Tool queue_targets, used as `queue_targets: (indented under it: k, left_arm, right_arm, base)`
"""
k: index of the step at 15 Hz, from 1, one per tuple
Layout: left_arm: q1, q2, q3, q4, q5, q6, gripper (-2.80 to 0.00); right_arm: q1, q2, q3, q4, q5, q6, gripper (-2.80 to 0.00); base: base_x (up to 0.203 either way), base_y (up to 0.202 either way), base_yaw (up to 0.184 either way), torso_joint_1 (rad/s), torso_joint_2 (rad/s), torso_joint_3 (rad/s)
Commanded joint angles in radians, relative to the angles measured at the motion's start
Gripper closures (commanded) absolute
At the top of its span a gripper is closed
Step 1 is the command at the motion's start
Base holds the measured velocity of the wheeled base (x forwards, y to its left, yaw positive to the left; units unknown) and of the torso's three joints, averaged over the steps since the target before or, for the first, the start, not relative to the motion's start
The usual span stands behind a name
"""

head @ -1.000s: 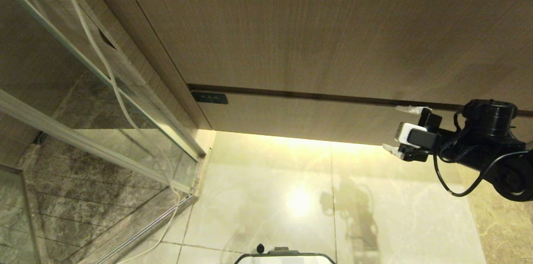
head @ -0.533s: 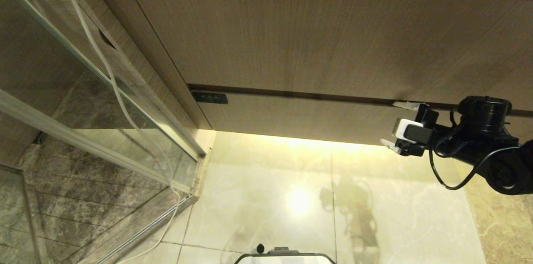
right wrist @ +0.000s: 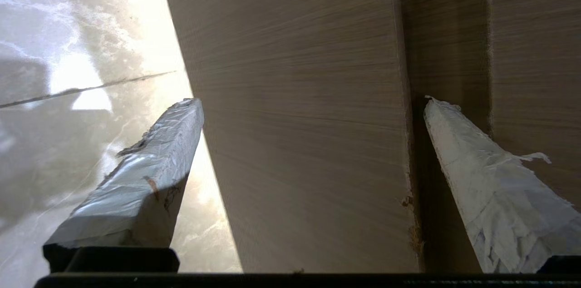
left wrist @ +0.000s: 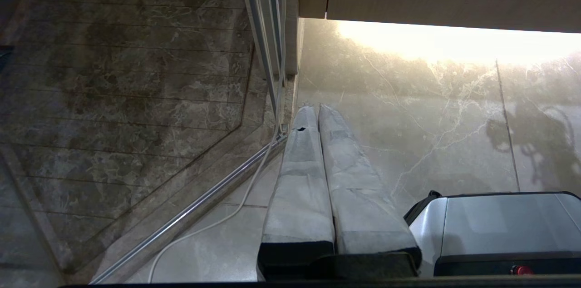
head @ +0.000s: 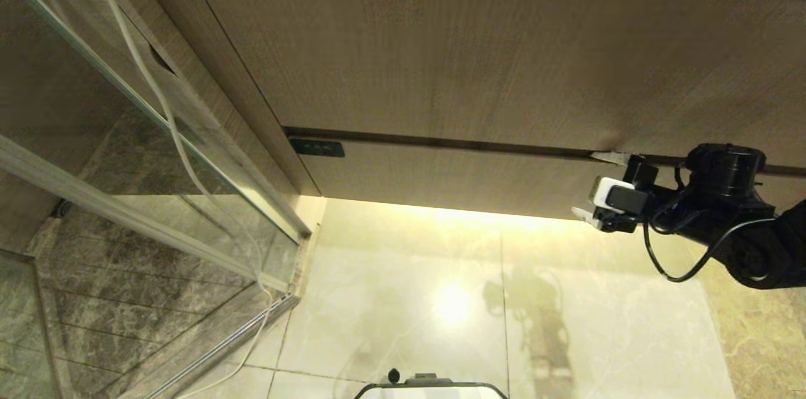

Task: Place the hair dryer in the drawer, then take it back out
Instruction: Pull open the drawer

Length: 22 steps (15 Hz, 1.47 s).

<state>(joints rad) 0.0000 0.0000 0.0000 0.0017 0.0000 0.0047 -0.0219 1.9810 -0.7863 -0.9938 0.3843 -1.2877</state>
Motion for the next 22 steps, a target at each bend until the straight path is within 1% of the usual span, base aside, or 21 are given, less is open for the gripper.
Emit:
queue_targets:
  k: [1,9,10,13,15,18,22]
  left_arm:
    - [0.000,-0.001,0.000,0.000,0.000,0.000,0.00]
    - [0.000,0.000,0.002,0.000,0.000,0.000,0.00]
    - [0.000,0.000,0.000,0.000,0.000,0.000,0.00]
    - [0.000,0.000,0.000,0.000,0.000,0.000,0.00]
    - [0.000,0.000,0.000,0.000,0.000,0.000,0.00]
    - [0.000,0.000,0.002,0.000,0.000,0.000,0.00]
    - [0.000,0.000,0.001,0.000,0.000,0.000,0.00]
  right_arm:
    - [-0.001,0.026,-0.021,-0.006,0.001,-0.007,-2.80]
    - [-0.014,0.065,-0.076,0.013,-0.005,-0.012,-2.80]
    - [-0.017,0.064,-0.074,0.038,-0.032,-0.015,-2.80]
    - [-0.026,0.048,-0.079,0.129,-0.070,-0.015,-2.80]
    - [-0.033,0.029,-0.073,0.175,-0.070,-0.018,-2.80]
    - [-0.052,-0.004,-0.057,0.232,-0.068,-0.055,-2.80]
    - [-0.055,-0.028,-0.039,0.260,-0.069,-0.056,-2.80]
  base:
    - [0.000,0.000,0.000,0.000,0.00,0.000]
    - [0.000,0.000,0.000,0.000,0.00,0.000]
    - [0.000,0.000,0.000,0.000,0.00,0.000]
    - [0.000,0.000,0.000,0.000,0.00,0.000]
    - [0.000,0.000,0.000,0.000,0.00,0.000]
    - [0.000,0.000,0.000,0.000,0.00,0.000]
    - [0.000,0.000,0.000,0.000,0.00,0.000]
